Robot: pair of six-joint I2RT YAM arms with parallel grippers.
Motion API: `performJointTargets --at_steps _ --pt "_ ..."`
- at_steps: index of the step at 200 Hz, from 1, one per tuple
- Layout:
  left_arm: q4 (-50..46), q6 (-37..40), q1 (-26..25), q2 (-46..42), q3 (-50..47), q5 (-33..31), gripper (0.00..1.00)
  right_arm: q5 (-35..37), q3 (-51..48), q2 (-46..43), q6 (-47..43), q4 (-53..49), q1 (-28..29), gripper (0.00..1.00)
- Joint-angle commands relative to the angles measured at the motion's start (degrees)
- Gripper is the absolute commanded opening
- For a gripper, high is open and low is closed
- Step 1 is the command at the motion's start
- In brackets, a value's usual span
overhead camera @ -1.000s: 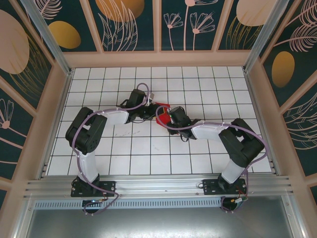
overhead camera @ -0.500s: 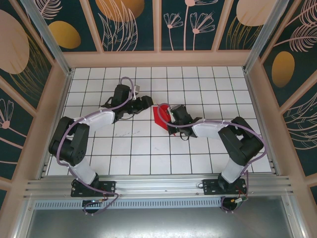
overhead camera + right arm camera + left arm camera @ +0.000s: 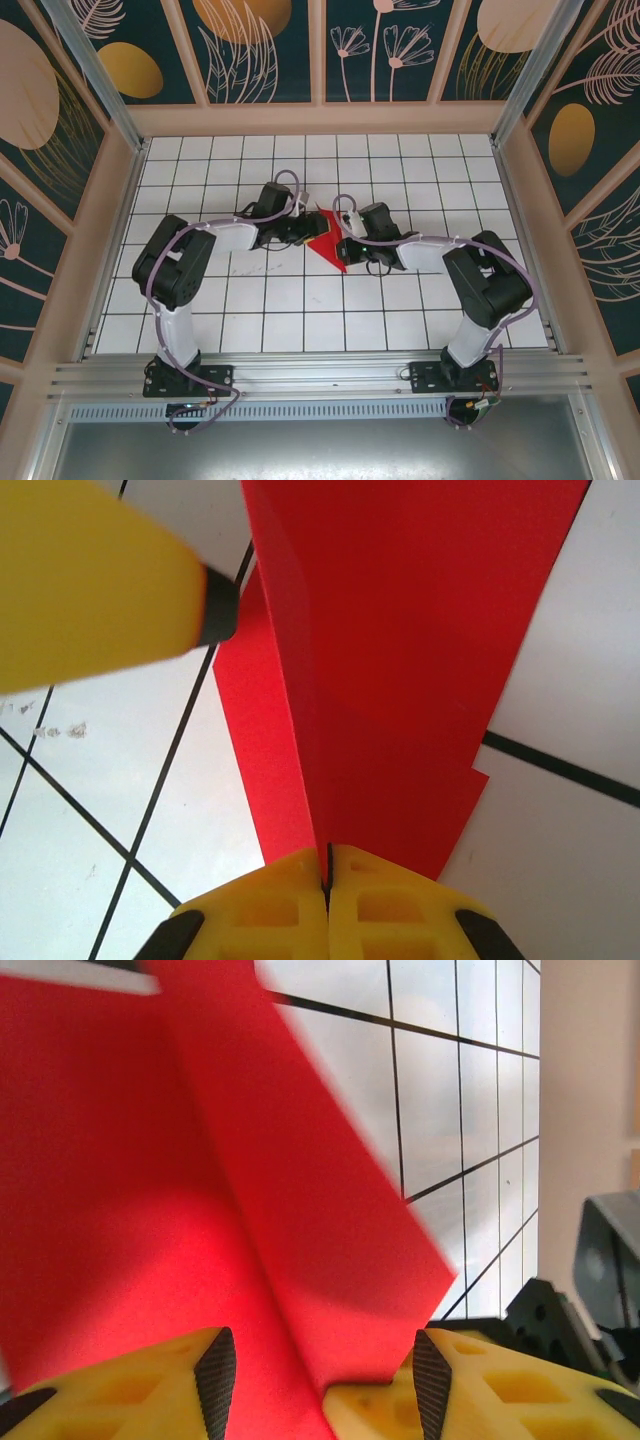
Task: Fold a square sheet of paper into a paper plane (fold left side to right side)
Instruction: Fourth fold the wing at the center of the table.
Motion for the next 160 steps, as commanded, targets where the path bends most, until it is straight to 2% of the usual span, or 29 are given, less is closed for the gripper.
performJointTargets --at_steps 1,66,113,143,146,160 --pt "0.4 0.2 -0.4 2.4 2.9 0.9 0.53 -3.1 -0.7 1.4 1.0 1.7 -0.5 0.06" --pt "0.3 -0.3 -0.5 5.0 3.4 0.1 0.52 -4.3 -1.1 2.6 1.6 2.2 -0.8 0.05" --pt "2.6 -0.3 -0.4 -0.4 1.4 -2.2 0.62 -4.7 -0.8 3.2 1.4 1.7 -0.8 0.04" --pt "1.8 0.3 -0.1 -3.1 0.6 -4.2 0.63 -5.8 -1.1 3.2 2.1 2.4 -0.7 0.04" --pt "1.8 0.3 0.0 -3.4 0.3 -4.3 0.63 -6.1 -1.2 3.2 2.2 2.6 -2.3 0.04" --pt "1.8 0.3 0.3 -4.3 -1.1 -5.1 0.61 -7.2 -1.5 3.2 2.6 3.3 -2.7 0.04"
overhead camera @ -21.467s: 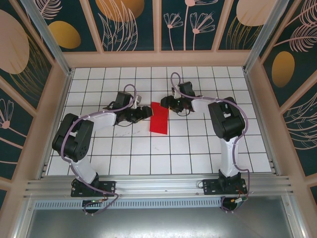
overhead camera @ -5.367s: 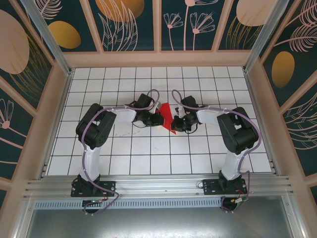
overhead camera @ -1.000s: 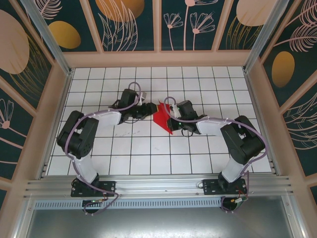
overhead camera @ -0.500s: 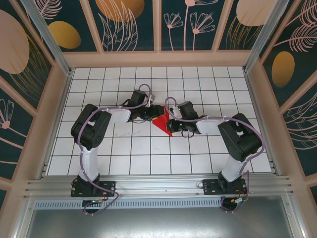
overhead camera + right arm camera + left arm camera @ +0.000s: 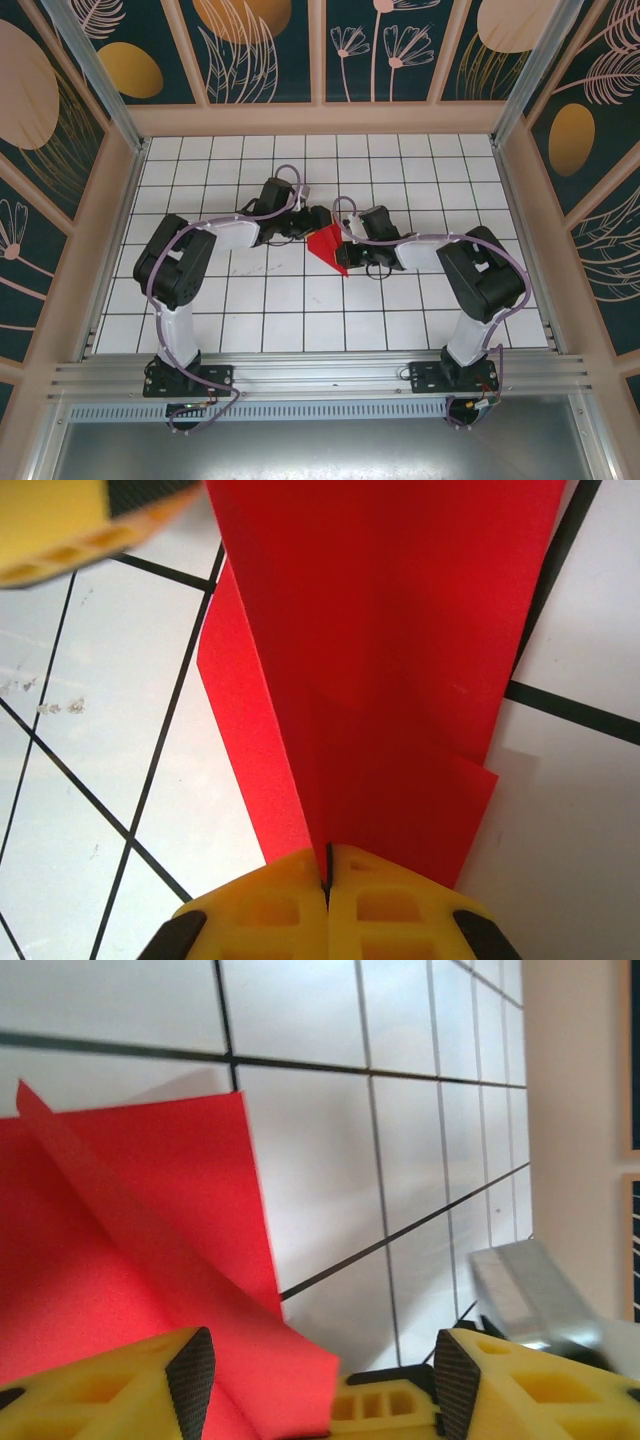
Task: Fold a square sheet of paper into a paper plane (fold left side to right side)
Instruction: Fourth fold the wing at the center of the table.
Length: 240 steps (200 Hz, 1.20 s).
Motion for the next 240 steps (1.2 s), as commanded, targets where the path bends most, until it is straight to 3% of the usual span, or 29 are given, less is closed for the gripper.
performJointTargets --at_steps 1,53,240 --pt "0.6 0.6 0.6 -3.0 -2.1 -2.1 0.61 -2.7 -1.0 0.7 1.1 2.3 -1.7 0.04" --pt "2.0 -0.2 0.7 0.0 -3.6 0.1 0.46 -5.3 -1.1 1.2 2.1 3.6 -2.2 0.04" --pt "0.0 -0.3 -0.6 8.5 1.8 1.0 0.51 -7.2 -0.4 2.9 2.4 3.2 -2.4 0.05"
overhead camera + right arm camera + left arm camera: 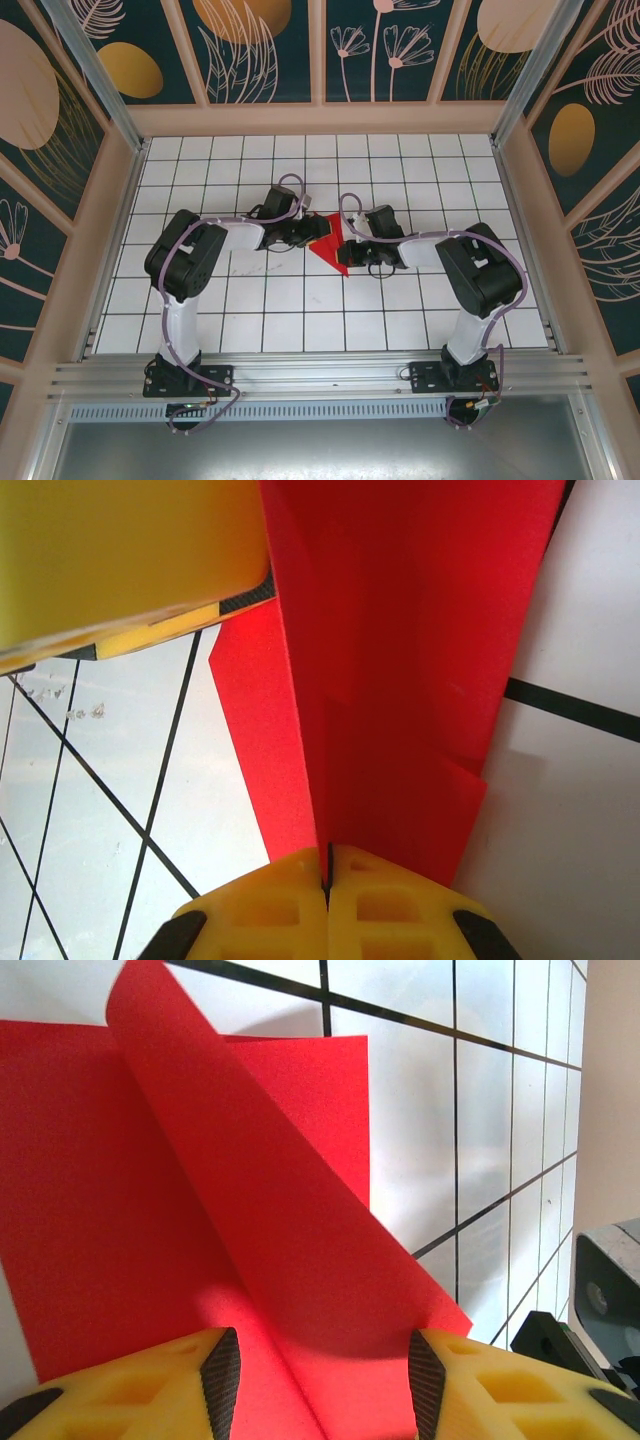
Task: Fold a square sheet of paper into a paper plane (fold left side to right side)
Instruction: Fourth fold the wing at the center of the table.
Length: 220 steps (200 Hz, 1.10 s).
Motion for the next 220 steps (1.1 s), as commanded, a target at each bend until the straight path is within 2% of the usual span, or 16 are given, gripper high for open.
performJointTargets --at_steps 1,67,101,133,180,220 --pt "-1.3 0.0 -0.3 2.2 1.8 0.0 0.51 -2.0 0.2 1.2 0.4 0.8 -0.3 0.05" --pt "-7.7 2.6 -0.3 4.4 3.2 -3.1 0.51 -2.5 0.7 -0.1 0.6 1.0 -0.7 0.18" --pt "-8.7 2.8 -0.3 4.8 3.7 -3.6 0.51 -3.7 0.8 -3.5 0.5 -0.1 -1.9 0.35" --pt "-8.7 2.8 -0.3 4.6 3.8 -3.8 0.51 -8.2 0.3 -7.3 1.9 1.2 -5.0 0.50" --pt "-8.5 2.8 -0.3 4.5 3.4 -3.8 0.51 -14.9 2.1 -2.0 7.6 6.8 -7.1 0.47" --pt "-8.2 2.6 -0.3 4.4 3.3 -3.8 0.51 -15.3 3.1 1.5 9.6 8.5 -6.9 0.41"
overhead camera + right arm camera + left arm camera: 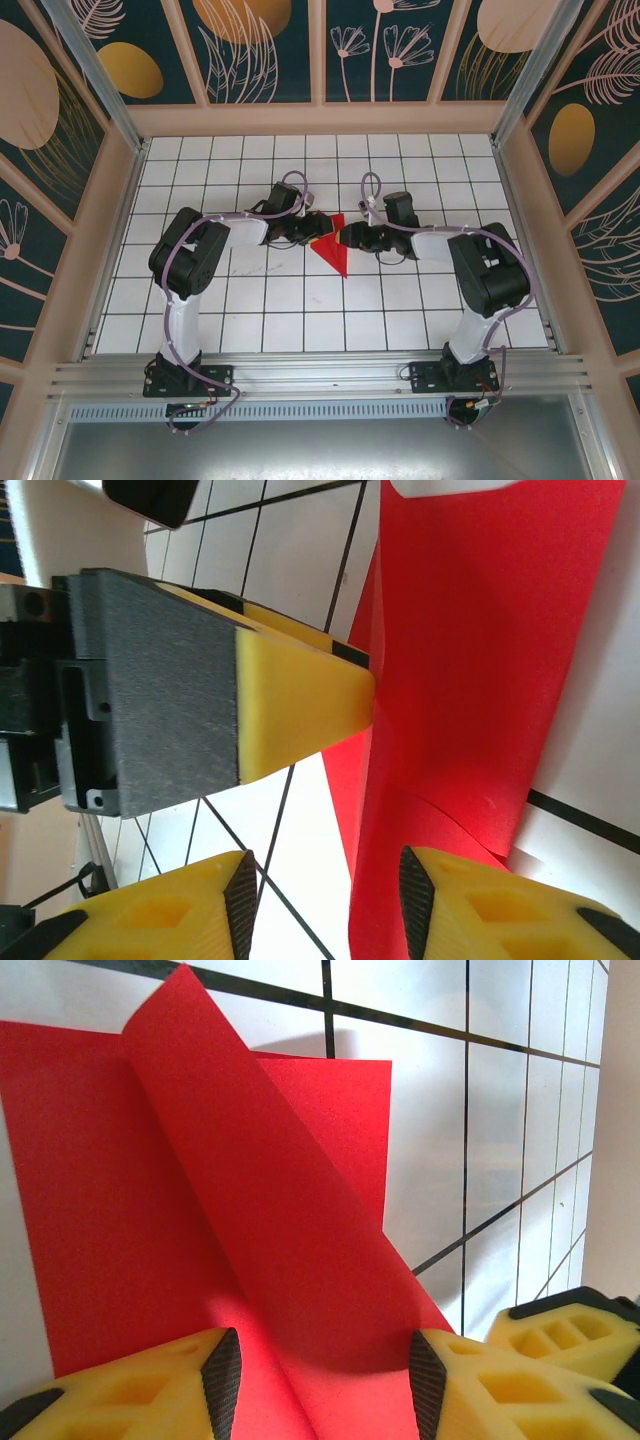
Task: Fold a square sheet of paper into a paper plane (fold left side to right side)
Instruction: Fourth fold the wing at the center of the table.
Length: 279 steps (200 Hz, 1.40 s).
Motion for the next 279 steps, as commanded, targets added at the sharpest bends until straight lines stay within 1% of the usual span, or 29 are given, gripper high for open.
performJointTargets --at_steps 1,28,59,85,106,144,159,201,279 --pt "-3.3 1.7 -0.2 2.7 -0.6 -3.1 0.51 -2.6 1.7 2.3 2.3 3.1 0.2 0.41" --pt "-3.3 1.7 -0.2 2.7 -0.6 -3.1 0.51 -2.8 2.2 3.9 2.7 3.6 0.4 0.37" --pt "-3.3 1.7 -0.2 2.6 -0.8 -3.2 0.51 -3.4 2.3 5.1 3.1 4.2 0.7 0.29" --pt "-3.3 1.8 -0.2 2.4 -0.9 -3.2 0.51 -3.7 2.4 5.6 3.4 4.7 0.8 0.25" --pt "-3.3 1.8 -0.2 2.3 -0.9 -3.2 0.51 -3.5 2.8 5.9 3.3 4.3 0.9 0.17" --pt "-3.3 1.9 -0.2 2.2 -1.1 -3.3 0.51 -1.2 3.0 5.4 1.8 1.6 0.8 0.04" --pt "-3.3 1.9 -0.2 2.3 -1.1 -3.4 0.51 -0.3 2.8 5.0 1.3 0.8 0.6 0.00" --pt "-3.4 2.0 -0.2 2.1 -0.9 -3.2 0.52 3.3 3.3 4.8 0.0 -3.0 0.0 0.00" --pt "-3.5 2.2 -0.2 2.3 -0.7 -3.1 0.51 5.7 3.9 5.1 -0.3 -4.9 -0.6 0.00"
